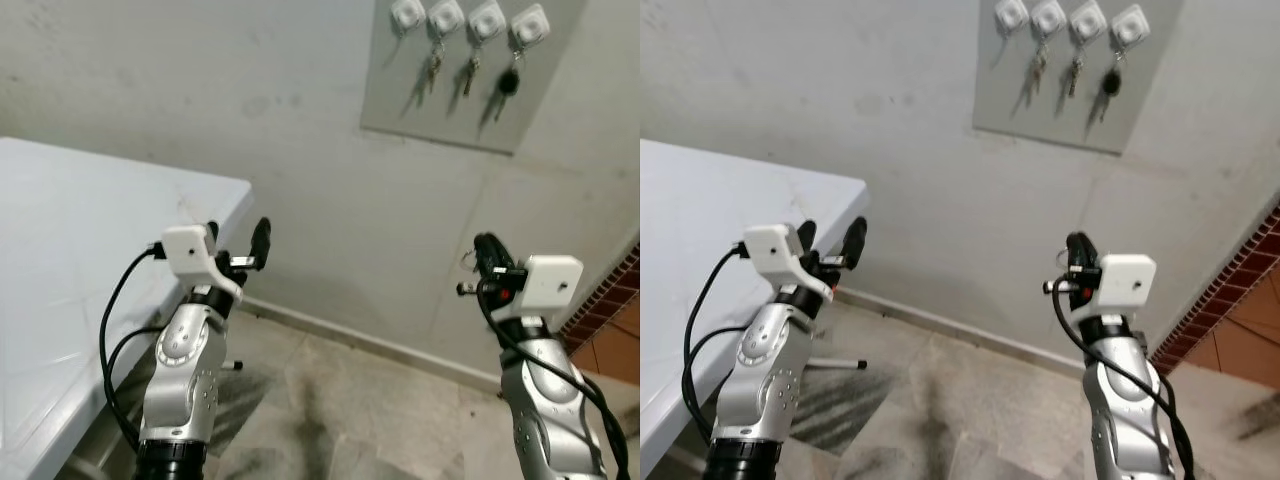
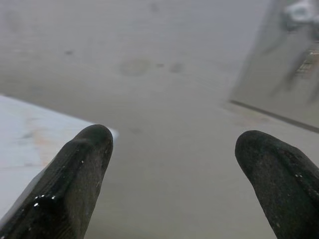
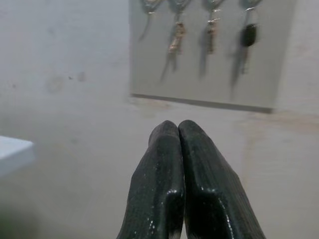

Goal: Hang keys on a hook

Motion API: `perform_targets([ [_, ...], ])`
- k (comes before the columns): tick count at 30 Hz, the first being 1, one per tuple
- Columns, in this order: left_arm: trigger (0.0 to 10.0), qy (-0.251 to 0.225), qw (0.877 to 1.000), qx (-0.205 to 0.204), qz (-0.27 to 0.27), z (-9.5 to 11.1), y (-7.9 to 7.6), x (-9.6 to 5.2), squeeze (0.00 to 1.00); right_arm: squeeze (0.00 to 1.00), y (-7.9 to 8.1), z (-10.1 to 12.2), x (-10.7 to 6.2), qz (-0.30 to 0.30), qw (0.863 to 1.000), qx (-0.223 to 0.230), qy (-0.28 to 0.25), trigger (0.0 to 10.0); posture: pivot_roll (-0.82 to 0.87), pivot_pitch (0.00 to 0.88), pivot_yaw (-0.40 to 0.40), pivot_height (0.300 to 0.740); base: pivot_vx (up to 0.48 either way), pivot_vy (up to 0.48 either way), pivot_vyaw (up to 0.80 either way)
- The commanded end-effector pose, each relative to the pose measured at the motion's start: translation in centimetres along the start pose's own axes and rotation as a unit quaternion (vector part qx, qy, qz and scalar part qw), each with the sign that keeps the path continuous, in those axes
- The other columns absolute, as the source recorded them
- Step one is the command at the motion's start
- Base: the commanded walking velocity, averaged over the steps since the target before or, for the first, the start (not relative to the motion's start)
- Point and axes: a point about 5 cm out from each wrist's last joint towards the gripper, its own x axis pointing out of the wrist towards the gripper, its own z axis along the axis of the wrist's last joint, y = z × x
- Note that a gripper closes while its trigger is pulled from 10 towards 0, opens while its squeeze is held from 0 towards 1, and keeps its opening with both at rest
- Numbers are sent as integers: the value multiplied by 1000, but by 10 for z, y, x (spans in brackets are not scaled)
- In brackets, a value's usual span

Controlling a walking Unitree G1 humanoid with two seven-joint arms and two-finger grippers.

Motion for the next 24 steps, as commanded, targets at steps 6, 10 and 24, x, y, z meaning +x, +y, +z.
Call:
perform_targets([
  [6,10000,-4,1000,3,-2,4,-1,2,0,0,1,4,3,6,1000,-2,-7,10000,-15,0,-19,740,303,0,0],
  [10,10000,-4,1000,3,-2,4,-1,3,0,0,2,4,3,6,1000,-1,-7,10000,-15,0,-19,740,307,0,0],
  [24,10000,-2,1000,3,0,2,-2,2,0,0,3,4,3,9,1000,0,-7,10000,-12,0,-24,740,300,0,0],
])
